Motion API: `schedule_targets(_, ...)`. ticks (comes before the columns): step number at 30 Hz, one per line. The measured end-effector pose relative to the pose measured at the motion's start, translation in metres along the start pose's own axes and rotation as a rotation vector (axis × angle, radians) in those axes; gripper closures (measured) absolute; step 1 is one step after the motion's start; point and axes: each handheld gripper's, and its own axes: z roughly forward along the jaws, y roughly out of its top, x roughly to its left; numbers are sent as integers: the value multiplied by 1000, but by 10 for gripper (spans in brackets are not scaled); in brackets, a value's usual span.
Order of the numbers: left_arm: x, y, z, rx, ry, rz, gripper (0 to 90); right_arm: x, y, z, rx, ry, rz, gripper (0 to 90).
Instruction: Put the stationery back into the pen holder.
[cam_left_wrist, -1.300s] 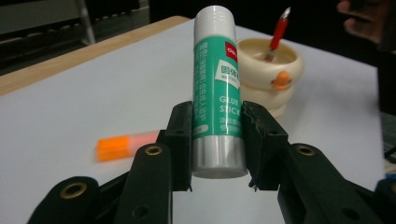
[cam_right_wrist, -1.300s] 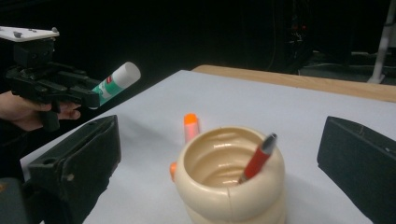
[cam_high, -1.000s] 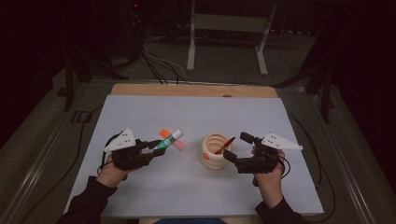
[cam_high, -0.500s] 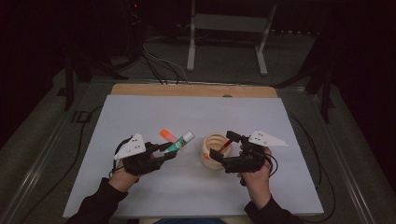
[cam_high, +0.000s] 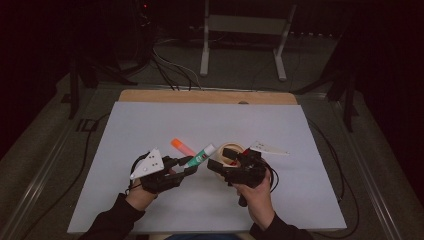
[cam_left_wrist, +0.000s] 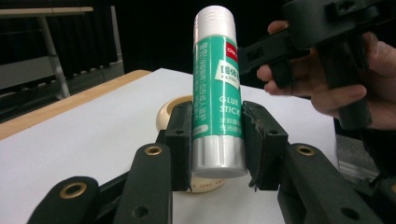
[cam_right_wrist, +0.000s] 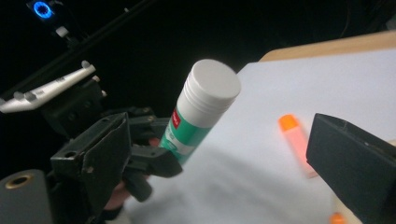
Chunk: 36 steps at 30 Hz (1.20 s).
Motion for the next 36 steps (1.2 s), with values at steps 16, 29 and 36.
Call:
schedule_targets(16,-8,-7,10,-4,-47,28,667,-3,-2,2,28,69,188,580)
schedule_targets(29,-7,-8,10,-9,-72,24,664,6,1,0,47,60,139,652)
schedule_targets(36,-5,-6,9,23,-58,-24,579,16,6,1,52,8,20,654)
